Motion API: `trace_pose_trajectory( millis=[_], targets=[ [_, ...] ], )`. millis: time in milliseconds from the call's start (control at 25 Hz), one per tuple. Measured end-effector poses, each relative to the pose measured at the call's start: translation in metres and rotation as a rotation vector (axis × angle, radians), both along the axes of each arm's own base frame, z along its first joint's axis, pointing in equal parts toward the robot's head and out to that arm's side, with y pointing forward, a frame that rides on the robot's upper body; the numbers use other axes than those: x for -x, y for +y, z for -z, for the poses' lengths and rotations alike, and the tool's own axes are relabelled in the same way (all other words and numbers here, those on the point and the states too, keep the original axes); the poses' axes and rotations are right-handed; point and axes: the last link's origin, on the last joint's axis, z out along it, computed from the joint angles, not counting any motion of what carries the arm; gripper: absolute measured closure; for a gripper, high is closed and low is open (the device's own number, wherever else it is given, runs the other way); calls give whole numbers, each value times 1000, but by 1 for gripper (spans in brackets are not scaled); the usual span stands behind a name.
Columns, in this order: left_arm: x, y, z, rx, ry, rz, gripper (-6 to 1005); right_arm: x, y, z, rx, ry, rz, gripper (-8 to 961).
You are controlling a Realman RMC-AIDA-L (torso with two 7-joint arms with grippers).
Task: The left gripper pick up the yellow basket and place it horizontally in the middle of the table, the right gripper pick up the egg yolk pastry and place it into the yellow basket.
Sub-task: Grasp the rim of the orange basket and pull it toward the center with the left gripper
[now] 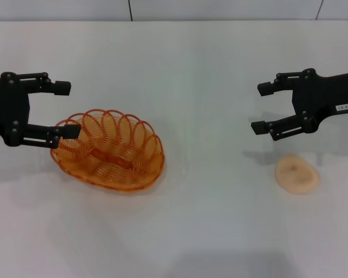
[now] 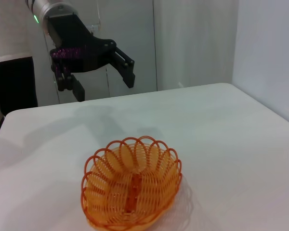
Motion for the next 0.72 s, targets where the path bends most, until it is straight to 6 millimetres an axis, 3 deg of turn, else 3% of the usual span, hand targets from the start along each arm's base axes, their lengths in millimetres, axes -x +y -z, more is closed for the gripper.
trace_pose_trajectory(
  millis=[720],
  targets=[
    [0, 1, 2, -3, 0, -3, 143, -5, -2, 2, 1, -14, 2, 78]
  ],
)
